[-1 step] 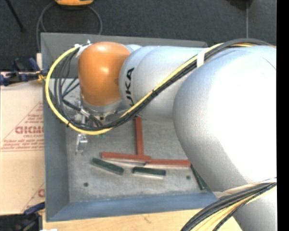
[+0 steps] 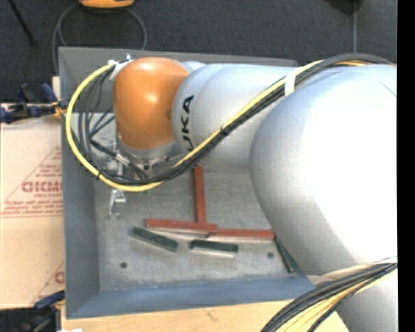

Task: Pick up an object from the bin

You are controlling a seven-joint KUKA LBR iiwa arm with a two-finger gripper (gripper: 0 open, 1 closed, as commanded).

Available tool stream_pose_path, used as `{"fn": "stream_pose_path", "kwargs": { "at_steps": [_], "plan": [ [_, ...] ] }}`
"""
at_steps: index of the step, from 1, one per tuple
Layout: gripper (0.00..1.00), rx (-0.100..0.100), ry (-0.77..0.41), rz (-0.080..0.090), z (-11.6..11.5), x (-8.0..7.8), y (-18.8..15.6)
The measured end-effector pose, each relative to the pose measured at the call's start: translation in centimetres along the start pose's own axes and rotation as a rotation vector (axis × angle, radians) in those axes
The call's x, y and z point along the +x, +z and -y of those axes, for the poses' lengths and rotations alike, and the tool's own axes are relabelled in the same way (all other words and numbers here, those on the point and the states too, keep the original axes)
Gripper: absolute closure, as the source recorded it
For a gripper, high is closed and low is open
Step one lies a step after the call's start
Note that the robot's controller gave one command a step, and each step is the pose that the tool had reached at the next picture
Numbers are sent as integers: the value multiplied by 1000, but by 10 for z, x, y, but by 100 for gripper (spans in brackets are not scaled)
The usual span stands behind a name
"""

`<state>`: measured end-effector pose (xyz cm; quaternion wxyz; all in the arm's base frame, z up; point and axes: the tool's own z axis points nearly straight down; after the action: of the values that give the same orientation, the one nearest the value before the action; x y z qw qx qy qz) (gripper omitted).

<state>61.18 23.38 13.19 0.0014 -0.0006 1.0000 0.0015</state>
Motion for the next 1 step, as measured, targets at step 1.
{"fn": "stream_pose_path", "kwargs": {
  "at_steps": [1],
  "plan": [
    [100,-1,-89,4,43,68,52]
  ]
}}
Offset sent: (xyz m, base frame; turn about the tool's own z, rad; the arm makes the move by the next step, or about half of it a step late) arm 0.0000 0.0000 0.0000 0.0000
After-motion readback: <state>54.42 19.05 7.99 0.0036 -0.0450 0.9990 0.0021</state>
